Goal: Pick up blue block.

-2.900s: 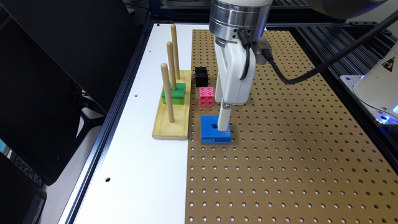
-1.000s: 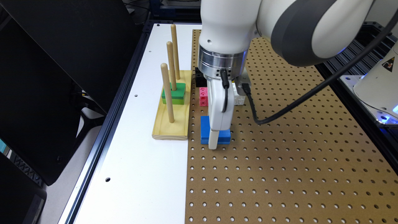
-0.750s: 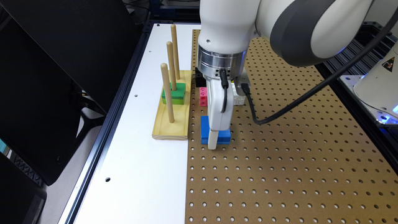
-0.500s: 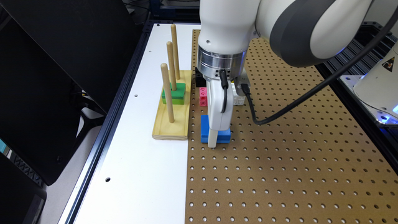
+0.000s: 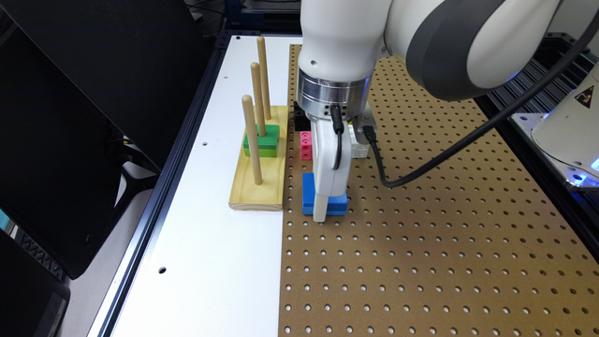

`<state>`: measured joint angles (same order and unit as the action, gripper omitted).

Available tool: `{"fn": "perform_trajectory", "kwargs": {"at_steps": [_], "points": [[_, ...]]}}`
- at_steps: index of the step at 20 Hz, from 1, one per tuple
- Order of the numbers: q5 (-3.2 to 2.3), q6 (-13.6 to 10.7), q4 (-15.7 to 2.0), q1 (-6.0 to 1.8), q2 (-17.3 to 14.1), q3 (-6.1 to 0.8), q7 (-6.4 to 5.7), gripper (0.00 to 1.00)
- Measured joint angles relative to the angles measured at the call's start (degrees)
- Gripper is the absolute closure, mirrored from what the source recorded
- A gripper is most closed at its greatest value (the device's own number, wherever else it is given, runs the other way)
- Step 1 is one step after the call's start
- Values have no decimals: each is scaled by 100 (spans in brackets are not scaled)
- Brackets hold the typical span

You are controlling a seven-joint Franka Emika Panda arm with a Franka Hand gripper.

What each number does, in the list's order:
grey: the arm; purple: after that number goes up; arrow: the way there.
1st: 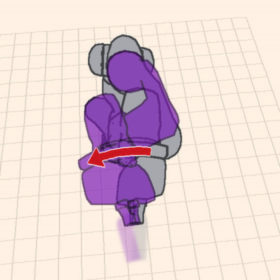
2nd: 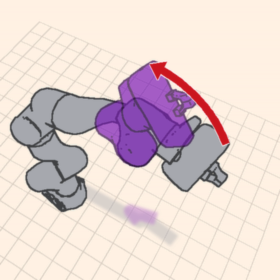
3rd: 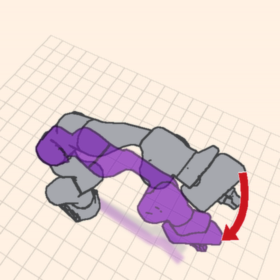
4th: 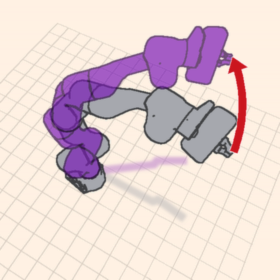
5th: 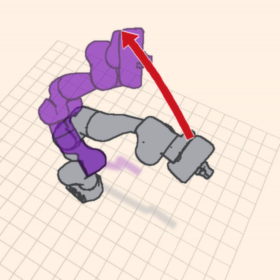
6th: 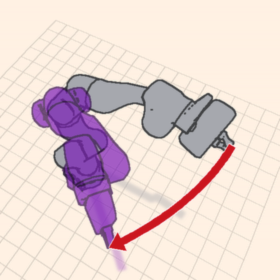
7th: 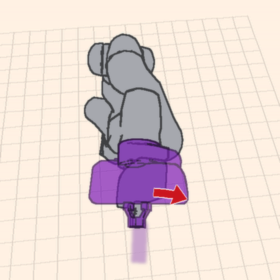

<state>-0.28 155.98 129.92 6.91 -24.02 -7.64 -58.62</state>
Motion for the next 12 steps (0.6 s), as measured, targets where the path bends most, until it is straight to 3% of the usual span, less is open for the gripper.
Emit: {"fn": "perform_trajectory", "kwargs": {"at_steps": [4,10,12], "points": [[0,-28,3,0,41,2,0,100],[0,-442,6,-1,402,2,0,100],[0,-475,5,-1,438,2,0,100]]}}
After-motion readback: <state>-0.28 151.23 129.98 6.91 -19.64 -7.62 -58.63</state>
